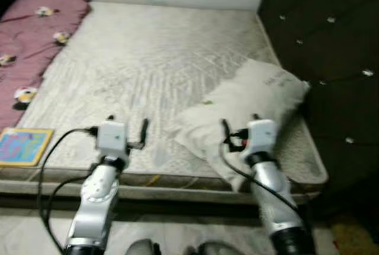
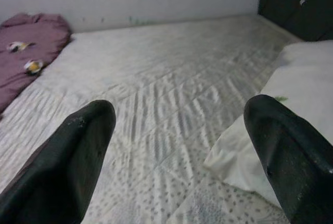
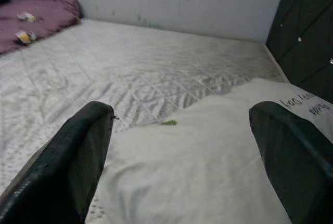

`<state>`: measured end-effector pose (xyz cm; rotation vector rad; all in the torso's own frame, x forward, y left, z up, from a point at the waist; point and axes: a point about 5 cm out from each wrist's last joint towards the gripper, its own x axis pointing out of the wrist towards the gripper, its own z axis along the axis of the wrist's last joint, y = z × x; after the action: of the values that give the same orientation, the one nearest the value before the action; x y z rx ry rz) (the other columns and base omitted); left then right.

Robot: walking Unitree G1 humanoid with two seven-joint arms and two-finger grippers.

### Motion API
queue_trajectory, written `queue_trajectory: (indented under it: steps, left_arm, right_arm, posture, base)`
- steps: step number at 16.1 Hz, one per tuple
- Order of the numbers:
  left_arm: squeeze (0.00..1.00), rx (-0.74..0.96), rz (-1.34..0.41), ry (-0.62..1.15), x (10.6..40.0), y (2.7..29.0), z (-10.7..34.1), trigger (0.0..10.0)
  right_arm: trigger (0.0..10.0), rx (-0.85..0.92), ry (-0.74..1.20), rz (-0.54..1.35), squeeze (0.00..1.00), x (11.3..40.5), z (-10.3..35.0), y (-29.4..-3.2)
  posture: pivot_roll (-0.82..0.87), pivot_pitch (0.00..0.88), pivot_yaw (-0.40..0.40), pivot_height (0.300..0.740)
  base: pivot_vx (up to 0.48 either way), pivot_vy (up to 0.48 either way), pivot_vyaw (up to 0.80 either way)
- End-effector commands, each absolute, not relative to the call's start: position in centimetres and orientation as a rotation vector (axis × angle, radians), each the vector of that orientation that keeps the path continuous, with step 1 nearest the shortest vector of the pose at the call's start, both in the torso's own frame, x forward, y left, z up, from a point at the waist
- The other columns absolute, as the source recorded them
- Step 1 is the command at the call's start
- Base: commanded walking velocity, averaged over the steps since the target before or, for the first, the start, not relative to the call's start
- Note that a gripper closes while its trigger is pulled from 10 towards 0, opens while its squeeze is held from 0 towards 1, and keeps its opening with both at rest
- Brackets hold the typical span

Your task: Clean up the room

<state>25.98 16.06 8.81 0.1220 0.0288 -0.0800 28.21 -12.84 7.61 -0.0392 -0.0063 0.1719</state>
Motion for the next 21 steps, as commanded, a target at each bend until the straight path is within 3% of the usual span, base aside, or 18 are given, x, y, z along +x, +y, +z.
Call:
queue_trajectory:
  steps: [1,9,21]
  left_arm:
    - [0.0,0.12,-0.097,0.017,26.15,15.58,9.04,10.0]
    - [0.0,0.071,-0.147,0.003,26.05,14.97,9.12,10.0]
    - [0.0,0.051,-0.176,0.0,25.81,14.76,9.1,10.0]
  right_arm:
    - [10.0,-0.049,-0.012,0.158,0.0,28.39,7.79,-13.64]
    - [10.0,-0.049,-0.013,0.164,0.0,28.38,7.79,-13.76]
    - [10.0,-0.04,-0.008,0.165,0.0,28.45,7.72,-13.67]
  posture:
    - [0.01,0.026,0.008,0.74]
    - [0.0,0.022,0.002,0.74]
    - [0.01,0.027,0.001,0.74]
  base:
    - [0.0,-0.251,0.0]
    - [0.0,0.0,0.0]
    - [0.314,0.0,0.0]
